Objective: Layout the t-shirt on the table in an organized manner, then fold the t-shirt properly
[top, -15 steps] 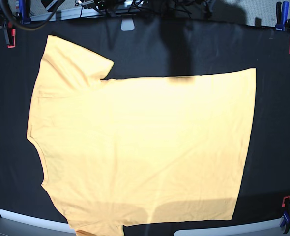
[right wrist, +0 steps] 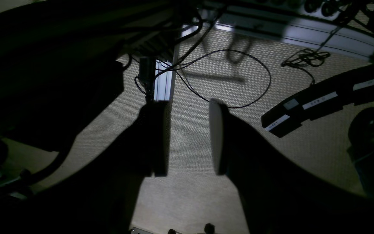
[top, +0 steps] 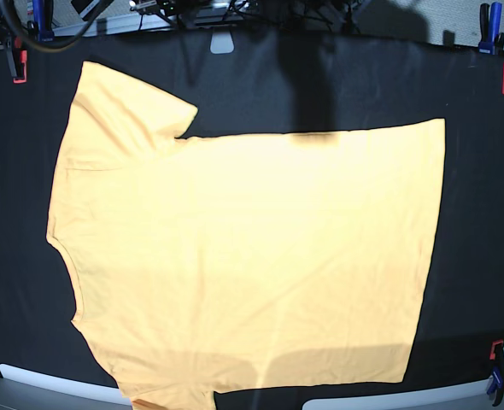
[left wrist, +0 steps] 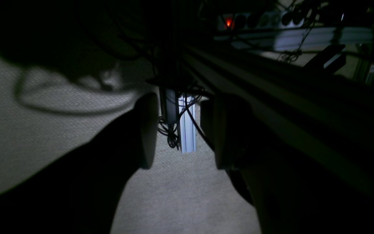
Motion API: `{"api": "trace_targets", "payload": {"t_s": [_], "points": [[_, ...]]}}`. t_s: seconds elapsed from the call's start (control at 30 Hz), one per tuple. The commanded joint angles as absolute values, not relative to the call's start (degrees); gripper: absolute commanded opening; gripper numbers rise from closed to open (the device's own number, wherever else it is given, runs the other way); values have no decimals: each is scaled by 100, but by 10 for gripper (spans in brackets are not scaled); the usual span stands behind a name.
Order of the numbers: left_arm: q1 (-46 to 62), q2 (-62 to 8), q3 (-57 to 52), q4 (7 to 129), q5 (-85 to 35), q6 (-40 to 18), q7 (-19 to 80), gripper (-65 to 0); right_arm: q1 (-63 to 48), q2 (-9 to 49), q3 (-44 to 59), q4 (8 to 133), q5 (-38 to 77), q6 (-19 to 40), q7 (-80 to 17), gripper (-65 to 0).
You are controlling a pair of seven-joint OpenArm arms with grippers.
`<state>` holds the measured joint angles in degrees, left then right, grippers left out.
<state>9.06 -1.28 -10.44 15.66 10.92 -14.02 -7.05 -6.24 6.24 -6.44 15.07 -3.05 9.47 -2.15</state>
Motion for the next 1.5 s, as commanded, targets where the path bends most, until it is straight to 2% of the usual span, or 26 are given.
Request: {"api": "trace_targets", "payload": {"t_s": [0.0, 0.73, 0.93, 1.1, 1.2, 1.3, 1.47], "points": [[939, -115, -1035, 1586, 1087, -1450, -731, -401, -655, 659, -642, 1538, -303, 1007, -174, -448], [972, -99, -1035, 1752, 1000, -1452, -729, -401, -685, 666, -642, 1542, -305, 1033, -89, -448], [1339, -97, -1035, 2097, 1002, -1452, -628, -401, -849, 698, -642, 1684, -296, 1031, -283, -448], [2010, -97, -1035, 3055, 978, -1455, -377, -401, -1555, 834, -642, 2613, -252, 1031, -635, -449], [2421, -102, -1035, 3752, 611, -1455, -95, -401, -2158, 1037, -646, 3430, 187, 1037, -731, -449], [2847, -102, -1033, 4506, 427, -1470, 102, -401, -2812, 1350, -646, 4397, 631, 1122, -884, -449], [3625, -200, -1033, 5894, 71, -1868, 405, -401, -3839, 2106, -646, 6193, 1374, 1304, -1452, -449]]}}
